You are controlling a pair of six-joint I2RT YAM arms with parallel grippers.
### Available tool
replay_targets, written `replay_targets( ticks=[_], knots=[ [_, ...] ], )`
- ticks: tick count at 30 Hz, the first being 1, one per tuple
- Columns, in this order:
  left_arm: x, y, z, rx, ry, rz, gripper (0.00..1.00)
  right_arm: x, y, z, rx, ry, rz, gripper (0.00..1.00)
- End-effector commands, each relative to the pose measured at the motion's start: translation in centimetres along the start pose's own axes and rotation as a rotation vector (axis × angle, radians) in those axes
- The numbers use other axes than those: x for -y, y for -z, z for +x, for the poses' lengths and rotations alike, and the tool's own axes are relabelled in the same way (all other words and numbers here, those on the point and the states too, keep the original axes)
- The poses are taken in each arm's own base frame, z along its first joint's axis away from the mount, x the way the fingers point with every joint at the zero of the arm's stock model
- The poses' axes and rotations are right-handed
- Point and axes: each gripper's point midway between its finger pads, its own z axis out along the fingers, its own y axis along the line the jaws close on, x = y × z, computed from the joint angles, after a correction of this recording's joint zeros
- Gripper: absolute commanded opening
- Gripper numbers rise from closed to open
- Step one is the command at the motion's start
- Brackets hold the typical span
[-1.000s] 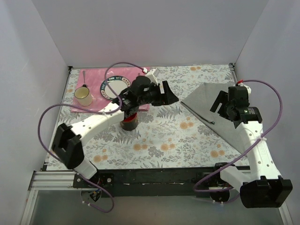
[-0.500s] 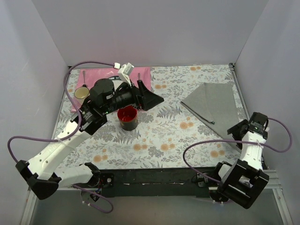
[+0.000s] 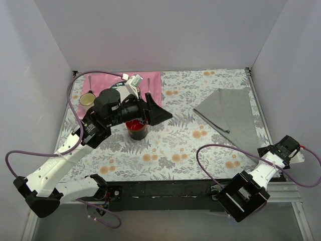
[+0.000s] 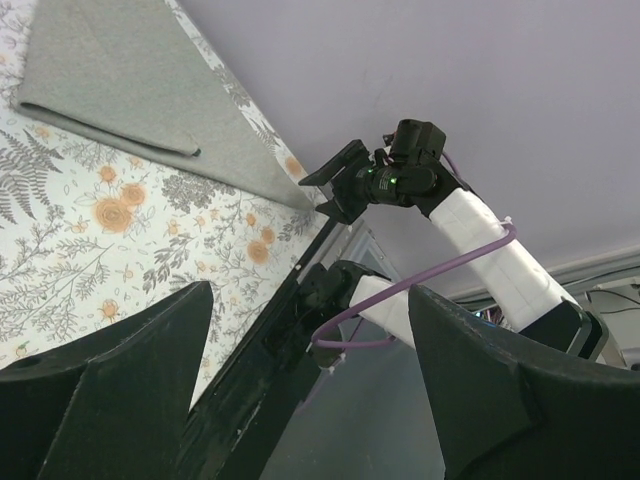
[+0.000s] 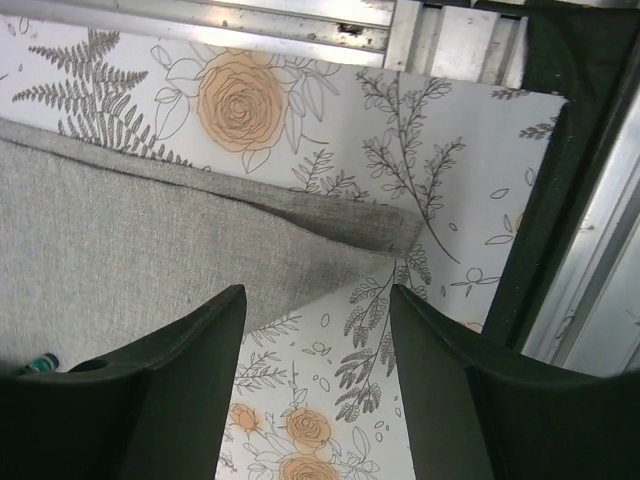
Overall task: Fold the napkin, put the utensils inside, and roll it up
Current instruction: Fold the napkin
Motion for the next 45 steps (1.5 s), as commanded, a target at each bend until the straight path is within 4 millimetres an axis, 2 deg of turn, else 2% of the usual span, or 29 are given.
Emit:
replay_targets(
  ticks=[1, 4, 12, 22, 24, 28, 39, 43, 45],
  knots=[
    [0.5, -0.5, 0.4, -0.050, 0.009, 0.031, 0.79, 1.8, -0.1, -0.8, 0.071, -0.111, 0.081, 0.66],
    [0.7, -0.6, 0.3, -0.050, 0.024, 0.039, 0.79, 2.2, -0.3, -0.5, 0.072, -0.136, 0.086, 0.61],
    [0.6, -0.3, 0.8, -0.056, 0.031, 0.037, 0.79, 3.2, -1.1, -0.1, 0.070, -0.150, 0.127, 0.61],
    [0.5, 0.1, 0.3, -0.037, 0.014, 0.014, 0.79, 3.0, -2.6, -0.4, 0.070, -0.137, 0.104, 0.59],
    [0.3, 0.0, 0.2, -0.033, 0.014, 0.009, 0.79, 2.8, -2.7, -0.6, 0.074, -0.127, 0.100, 0.54],
    [0.3, -0.1, 0.3, -0.035, 0.022, 0.011, 0.80, 2.9, -2.9, -0.5, 0.064, -0.120, 0.104, 0.53],
    [0.3, 0.0, 0.6, -0.033, 0.038, 0.023, 0.80, 1.1, -1.8, -1.3, 0.073, -0.108, 0.013, 0.19],
    [0.1, 0.0, 0.8, -0.029, 0.042, 0.016, 0.80, -0.9, -0.8, -2.0, 0.067, -0.086, -0.082, 0.03],
    [0.0, 0.0, 0.8, -0.027, 0.047, 0.018, 0.80, -2.4, 0.0, -2.9, 0.081, -0.051, -0.135, 0.01]
  ],
)
